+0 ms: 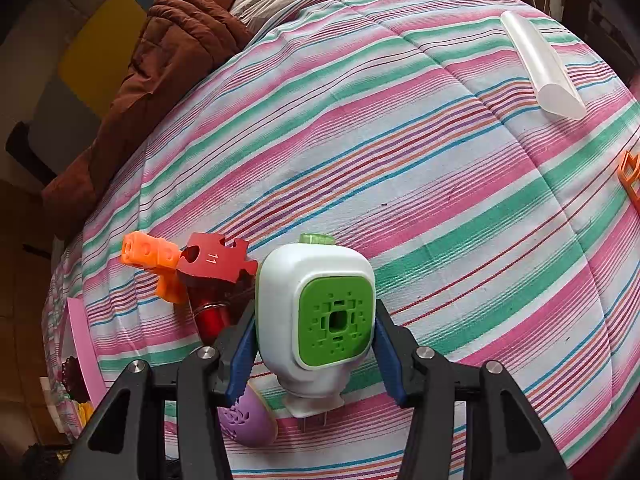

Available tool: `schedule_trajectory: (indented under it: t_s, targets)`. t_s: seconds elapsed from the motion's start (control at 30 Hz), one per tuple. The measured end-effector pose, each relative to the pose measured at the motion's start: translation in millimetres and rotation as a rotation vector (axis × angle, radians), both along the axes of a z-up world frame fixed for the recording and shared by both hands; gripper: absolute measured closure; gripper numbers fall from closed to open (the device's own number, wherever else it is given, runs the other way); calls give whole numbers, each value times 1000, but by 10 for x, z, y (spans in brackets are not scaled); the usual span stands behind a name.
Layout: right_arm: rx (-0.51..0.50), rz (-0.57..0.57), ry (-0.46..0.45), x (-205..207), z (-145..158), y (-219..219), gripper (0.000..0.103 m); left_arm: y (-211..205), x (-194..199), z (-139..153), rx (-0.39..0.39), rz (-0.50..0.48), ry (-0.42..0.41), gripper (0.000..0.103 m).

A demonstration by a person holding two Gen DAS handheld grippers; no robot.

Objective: Organize rigid objects
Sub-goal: 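Lift the black cylinder with the left tool and swing it toward the tray, then lower the black cylinder into the tray and open the left tool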

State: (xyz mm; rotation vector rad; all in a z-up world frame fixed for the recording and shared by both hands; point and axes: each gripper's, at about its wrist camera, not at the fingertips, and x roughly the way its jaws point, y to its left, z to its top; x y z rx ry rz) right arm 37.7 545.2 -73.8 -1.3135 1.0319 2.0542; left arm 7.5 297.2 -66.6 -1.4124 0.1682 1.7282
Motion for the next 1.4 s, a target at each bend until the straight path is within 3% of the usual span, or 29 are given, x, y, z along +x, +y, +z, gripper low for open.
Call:
schedule_trajectory:
  t_s: [0.17,0.2,0.23,0.3,0.5,0.73,1.0,1.33,1.4]
  targets:
    - [22,16,-14,-25,8,-26,50,43,56,-98,-23,-6,44,39]
    - [27,19,-16,-28,8,-29,50,48,66,-87,-24,-4,66,53]
    - [33,23,-18,-34,7,-34,50,53,65,-88,-20,-5,73,58]
    - [49,32,-24,-46,6,-45,50,32,64,-90,-13,-6,91,59]
    - [136,80,-59,-112,9,-127,50,-174,184,66,-15,-14,257,59]
    - [182,100,-83,-156,-2,-166,51,-615,296,462,26,47,474,59]
    - [247,135,-102,-186,12,-243,51,-1054,109,608,19,184,478,59]
    - [318,168,-123,-197,2,-302,51,-1626,-191,558,-54,355,501,59]
    - [330,174,-127,-157,10,-327,51,-1771,-289,530,-49,390,473,59]
